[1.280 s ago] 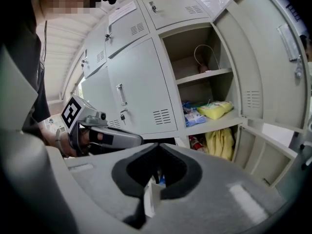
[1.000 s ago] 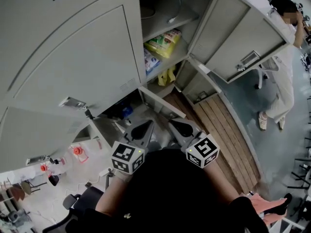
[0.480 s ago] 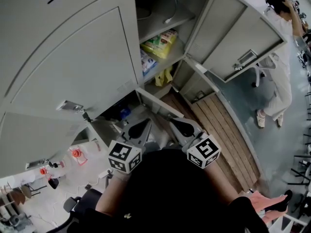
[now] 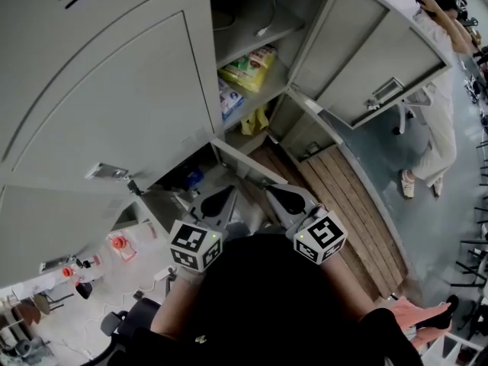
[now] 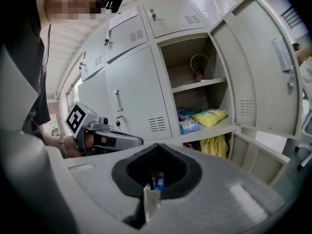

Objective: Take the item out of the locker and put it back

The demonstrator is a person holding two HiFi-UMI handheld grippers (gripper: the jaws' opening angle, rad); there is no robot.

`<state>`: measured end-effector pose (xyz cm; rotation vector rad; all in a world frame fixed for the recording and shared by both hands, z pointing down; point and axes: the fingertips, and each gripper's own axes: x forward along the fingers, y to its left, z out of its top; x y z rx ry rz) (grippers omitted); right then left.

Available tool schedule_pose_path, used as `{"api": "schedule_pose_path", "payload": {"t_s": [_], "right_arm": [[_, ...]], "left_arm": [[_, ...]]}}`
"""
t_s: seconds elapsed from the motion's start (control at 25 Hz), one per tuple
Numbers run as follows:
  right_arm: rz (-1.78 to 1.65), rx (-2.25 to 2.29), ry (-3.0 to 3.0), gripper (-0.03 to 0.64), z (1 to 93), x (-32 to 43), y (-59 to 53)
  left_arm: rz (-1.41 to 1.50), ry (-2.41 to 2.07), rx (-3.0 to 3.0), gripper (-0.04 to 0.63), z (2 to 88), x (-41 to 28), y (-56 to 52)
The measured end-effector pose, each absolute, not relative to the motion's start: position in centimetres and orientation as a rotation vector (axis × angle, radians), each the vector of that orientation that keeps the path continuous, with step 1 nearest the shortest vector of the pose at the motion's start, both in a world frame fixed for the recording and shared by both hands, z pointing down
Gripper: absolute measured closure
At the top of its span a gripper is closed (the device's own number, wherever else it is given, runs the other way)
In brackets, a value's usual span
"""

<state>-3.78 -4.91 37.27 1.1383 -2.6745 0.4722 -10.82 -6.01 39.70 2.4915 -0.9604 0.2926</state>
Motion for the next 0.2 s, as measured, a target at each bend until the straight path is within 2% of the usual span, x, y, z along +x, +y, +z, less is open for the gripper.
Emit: {"api": "schedule_pose_path", "payload": {"t_s": [0.2], "right_arm": [[0.468,1.14,-2.677,0.617,37.14,-3.88,-5.25]], "left_arm": [[0.318,-0.969,2.494,0.581,39.92,-10.83,-6.5]]}}
